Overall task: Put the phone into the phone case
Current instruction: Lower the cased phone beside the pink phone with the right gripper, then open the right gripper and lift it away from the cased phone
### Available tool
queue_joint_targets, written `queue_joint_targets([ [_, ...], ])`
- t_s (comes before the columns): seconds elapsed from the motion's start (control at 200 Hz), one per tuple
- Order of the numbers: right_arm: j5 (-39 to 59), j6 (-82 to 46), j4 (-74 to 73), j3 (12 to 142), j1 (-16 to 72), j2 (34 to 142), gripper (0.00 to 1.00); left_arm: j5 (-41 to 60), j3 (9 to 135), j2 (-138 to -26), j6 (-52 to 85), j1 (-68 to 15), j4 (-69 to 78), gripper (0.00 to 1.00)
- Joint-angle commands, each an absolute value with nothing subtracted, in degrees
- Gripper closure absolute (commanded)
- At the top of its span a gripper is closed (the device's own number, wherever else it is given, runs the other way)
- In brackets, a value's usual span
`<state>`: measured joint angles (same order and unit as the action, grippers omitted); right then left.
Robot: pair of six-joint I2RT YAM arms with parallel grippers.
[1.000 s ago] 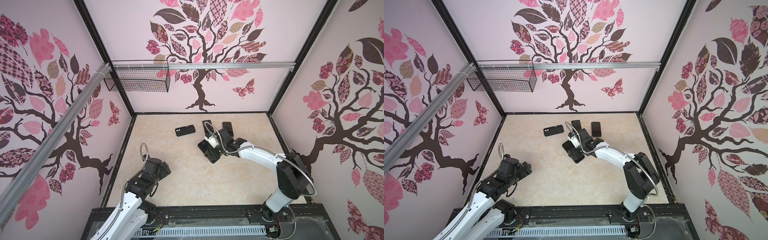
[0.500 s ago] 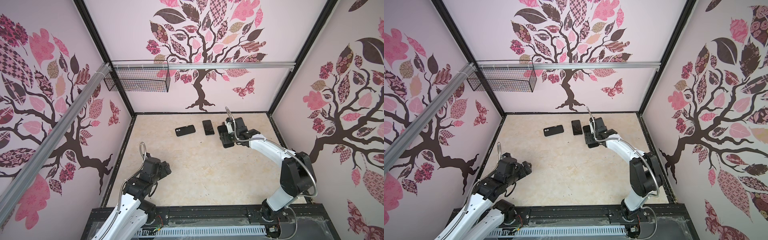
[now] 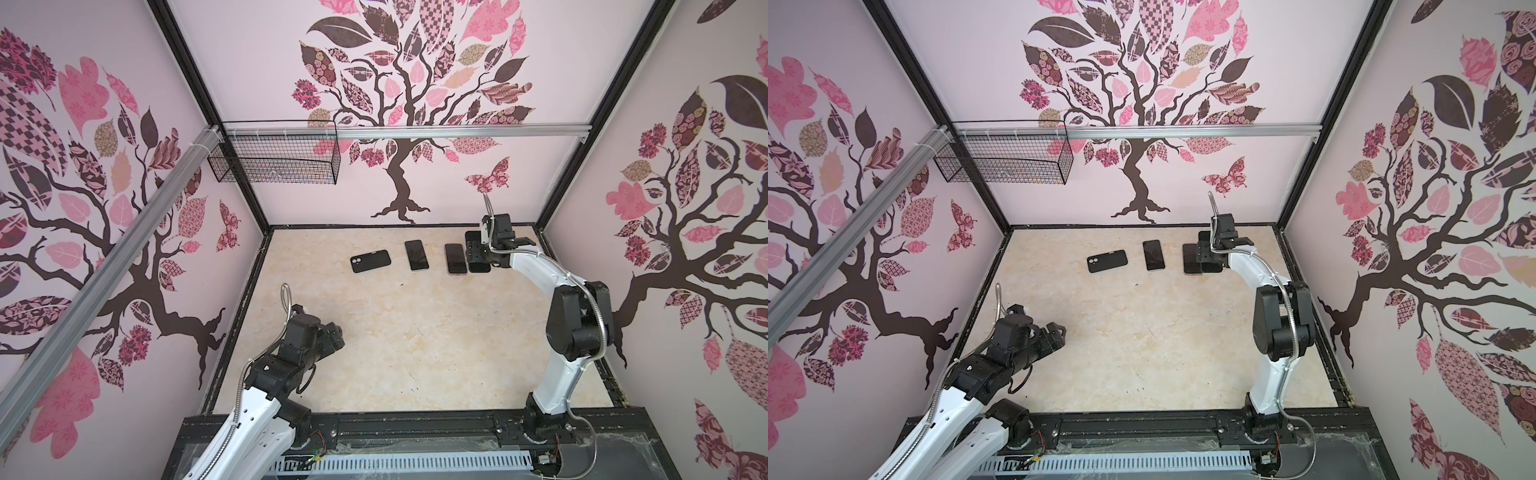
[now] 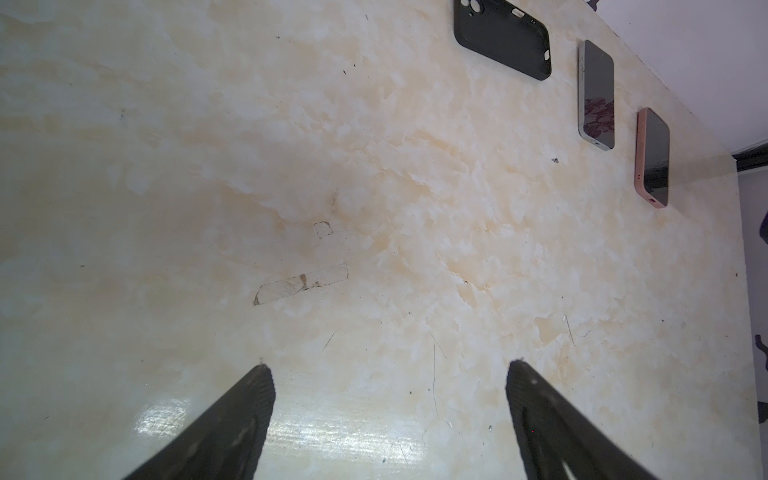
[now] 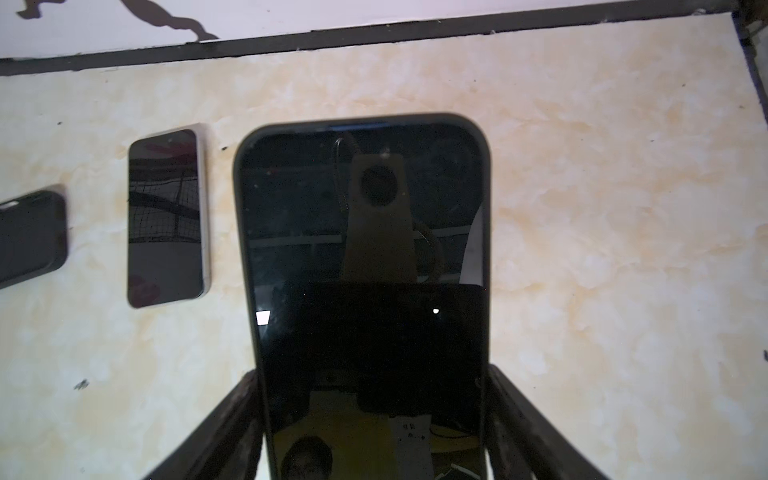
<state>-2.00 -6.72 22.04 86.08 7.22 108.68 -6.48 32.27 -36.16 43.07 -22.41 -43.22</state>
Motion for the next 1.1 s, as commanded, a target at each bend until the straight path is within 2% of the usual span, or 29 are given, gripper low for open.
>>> queue_joint_targets([
  [0.0,-3.56,-7.56,21.84,92.52,5.42,113.04,0.79,-4.21,35.59,-35.5,41.97,-22.15,-43.26,0.1],
  [0.455,-4.48,-5.39,27.08,106.38,3.61,128.86,0.76,1.98,38.8,-36.02,40.52,-22.15,-45.42,0.1],
  [0.945,-3.91,-4.22,30.12,110.9,2.88,135.82,0.71,1.23,39.72,-37.41,41.43,-22.15,-46.81,0.09],
  [1.09,-3.94,-4.22,30.94,111.72,2.69,136.91,0.65,0.75,39.81,-38.14,41.75,-22.15,-47.09,0.09],
])
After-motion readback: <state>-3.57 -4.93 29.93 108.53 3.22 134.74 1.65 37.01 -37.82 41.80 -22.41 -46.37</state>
